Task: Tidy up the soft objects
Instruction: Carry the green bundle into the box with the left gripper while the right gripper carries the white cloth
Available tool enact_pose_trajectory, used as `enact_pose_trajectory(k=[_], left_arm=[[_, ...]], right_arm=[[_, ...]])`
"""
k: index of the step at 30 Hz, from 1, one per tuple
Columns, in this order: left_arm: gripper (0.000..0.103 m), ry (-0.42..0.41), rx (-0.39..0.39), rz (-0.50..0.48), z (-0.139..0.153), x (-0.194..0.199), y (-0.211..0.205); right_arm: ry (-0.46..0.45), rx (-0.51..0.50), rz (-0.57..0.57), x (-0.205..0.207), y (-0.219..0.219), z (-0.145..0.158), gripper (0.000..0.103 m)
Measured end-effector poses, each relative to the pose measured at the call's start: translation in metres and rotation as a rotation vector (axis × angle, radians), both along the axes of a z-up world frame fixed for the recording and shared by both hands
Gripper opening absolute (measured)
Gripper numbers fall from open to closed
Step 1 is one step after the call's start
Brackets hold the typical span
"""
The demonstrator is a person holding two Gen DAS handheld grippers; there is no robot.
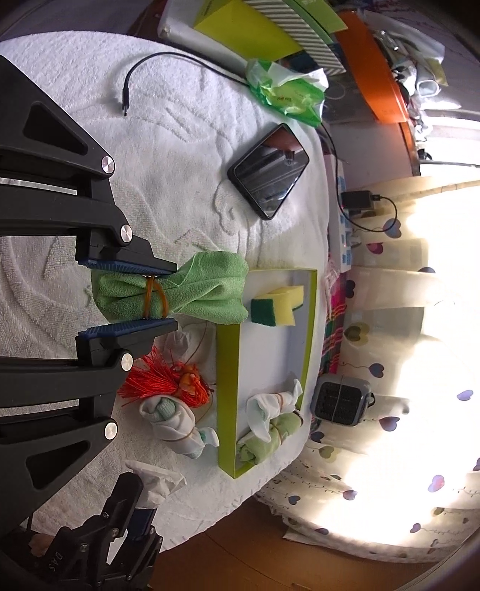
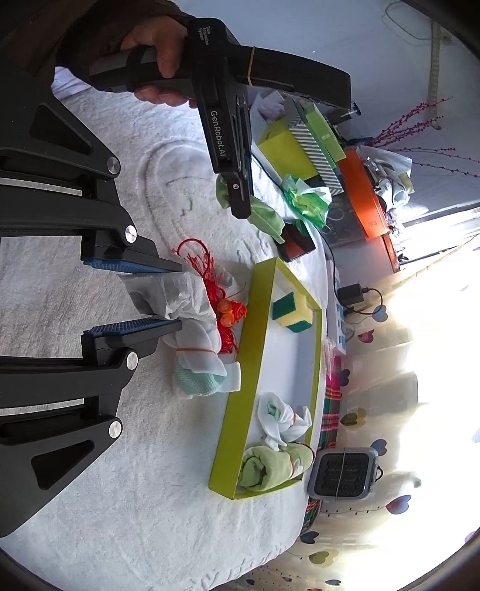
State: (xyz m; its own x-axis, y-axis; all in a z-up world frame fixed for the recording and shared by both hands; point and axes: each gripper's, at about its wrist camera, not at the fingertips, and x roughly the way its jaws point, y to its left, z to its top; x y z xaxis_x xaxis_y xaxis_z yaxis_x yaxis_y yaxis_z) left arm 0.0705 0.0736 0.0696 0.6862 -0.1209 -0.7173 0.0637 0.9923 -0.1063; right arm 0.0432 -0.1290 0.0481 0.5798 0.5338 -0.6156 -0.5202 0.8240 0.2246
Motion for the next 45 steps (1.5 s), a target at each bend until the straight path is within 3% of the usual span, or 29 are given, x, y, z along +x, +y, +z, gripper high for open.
enact_pose_trajectory(k=[10, 28, 45], left_arm=[[0.021, -0.021, -0.029, -0.046, 0.011, 0.014, -0.008], [0.021, -0.016, -0.065, -0.115, 0.016, 0.068, -0.034], [0.021, 0.026, -0.054, -0.155, -0.002, 0.118, -0.061]], right_arm=[[-0.056, -0.001, -0.04, 0.014, -0.004, 0.02, 0.023], [-0.076, -0.015, -0.121, 0.084, -0.015, 0.04, 0.024], [-0.002, -0.02, -0.162, 0.166, -0.012, 0.021, 0.024]])
